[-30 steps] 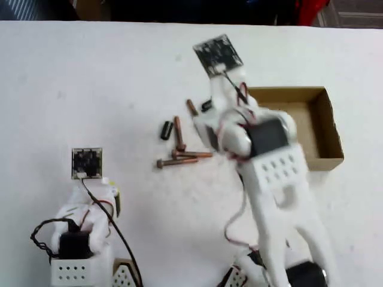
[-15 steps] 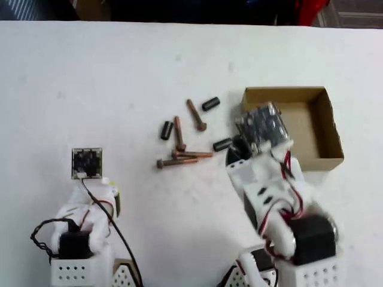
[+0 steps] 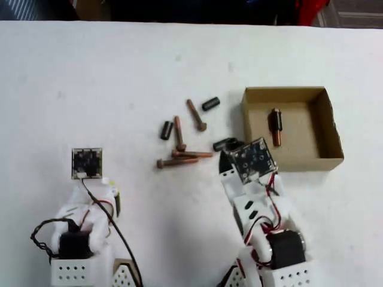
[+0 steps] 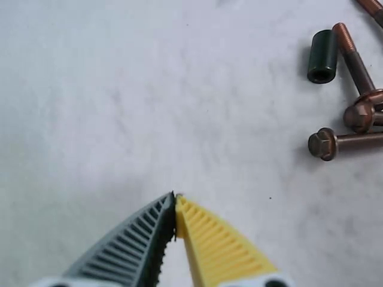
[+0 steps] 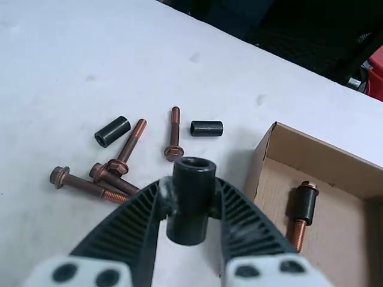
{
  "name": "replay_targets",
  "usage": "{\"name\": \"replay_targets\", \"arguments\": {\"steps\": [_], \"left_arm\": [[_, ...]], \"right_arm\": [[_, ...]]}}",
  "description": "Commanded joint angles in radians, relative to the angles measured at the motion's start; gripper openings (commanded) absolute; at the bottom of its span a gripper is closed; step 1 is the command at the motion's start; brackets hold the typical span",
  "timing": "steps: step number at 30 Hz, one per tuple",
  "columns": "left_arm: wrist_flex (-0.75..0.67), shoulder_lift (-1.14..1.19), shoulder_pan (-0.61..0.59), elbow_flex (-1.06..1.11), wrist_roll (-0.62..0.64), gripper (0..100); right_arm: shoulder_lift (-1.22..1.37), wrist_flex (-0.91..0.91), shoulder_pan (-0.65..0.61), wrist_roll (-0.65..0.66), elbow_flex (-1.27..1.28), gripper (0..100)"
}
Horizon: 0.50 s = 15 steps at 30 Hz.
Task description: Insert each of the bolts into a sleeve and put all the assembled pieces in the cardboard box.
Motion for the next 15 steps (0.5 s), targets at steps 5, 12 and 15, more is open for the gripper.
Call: {"name": "replay_targets", "arguments": {"steps": [5, 12, 15], "left_arm": [[-0.086, -0.008, -0.001, 0.041, -0.011, 3], [-0.089, -0.008, 0.001, -0.012, -0.02, 2], [-0.037, -0.008, 0.001, -0.058, -0.132, 2]], "right_arm": [[-0.196, -0.11, -0.108, 0.005, 0.178, 1.6], [-0.182, -0.211, -0.105, -0.112, 0.272, 1.6], [-0.182, -0.226, -0.104, -0.146, 0.302, 1.6]]}}
